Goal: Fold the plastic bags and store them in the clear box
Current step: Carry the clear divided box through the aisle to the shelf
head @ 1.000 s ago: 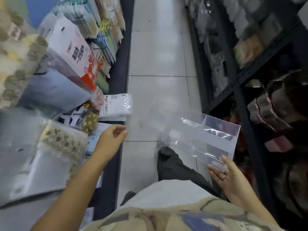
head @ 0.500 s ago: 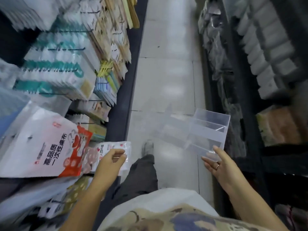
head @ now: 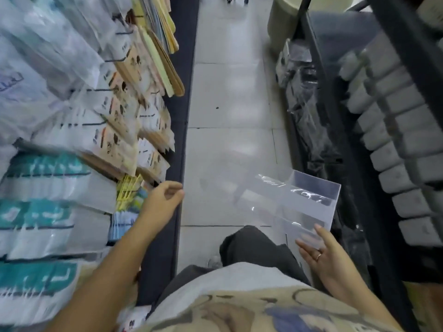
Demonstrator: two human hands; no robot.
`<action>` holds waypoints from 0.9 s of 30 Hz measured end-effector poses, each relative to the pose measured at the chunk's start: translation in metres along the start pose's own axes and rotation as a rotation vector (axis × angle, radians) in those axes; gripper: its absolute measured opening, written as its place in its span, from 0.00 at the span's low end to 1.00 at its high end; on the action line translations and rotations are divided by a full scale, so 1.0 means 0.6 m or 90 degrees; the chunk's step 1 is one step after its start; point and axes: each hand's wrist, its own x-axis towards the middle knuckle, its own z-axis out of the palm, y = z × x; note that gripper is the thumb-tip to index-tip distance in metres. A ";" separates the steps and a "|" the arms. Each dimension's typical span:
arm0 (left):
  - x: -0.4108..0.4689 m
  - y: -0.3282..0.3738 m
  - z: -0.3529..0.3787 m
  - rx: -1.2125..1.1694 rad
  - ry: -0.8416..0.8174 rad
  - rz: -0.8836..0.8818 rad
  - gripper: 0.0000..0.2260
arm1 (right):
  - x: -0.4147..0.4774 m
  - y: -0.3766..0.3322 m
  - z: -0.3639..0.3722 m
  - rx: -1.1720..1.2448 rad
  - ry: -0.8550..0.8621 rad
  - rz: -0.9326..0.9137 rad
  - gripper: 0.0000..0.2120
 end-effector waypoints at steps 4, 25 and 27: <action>0.201 0.094 0.015 0.012 -0.006 0.024 0.07 | 0.122 -0.100 0.071 0.006 0.020 -0.004 0.09; 1.068 0.351 0.013 -0.072 0.067 -0.164 0.05 | 0.890 -0.792 0.662 -0.082 -0.074 -0.037 0.26; 1.172 0.378 -0.016 -0.070 0.069 -0.162 0.04 | 0.948 -0.837 0.723 -0.070 -0.062 -0.031 0.27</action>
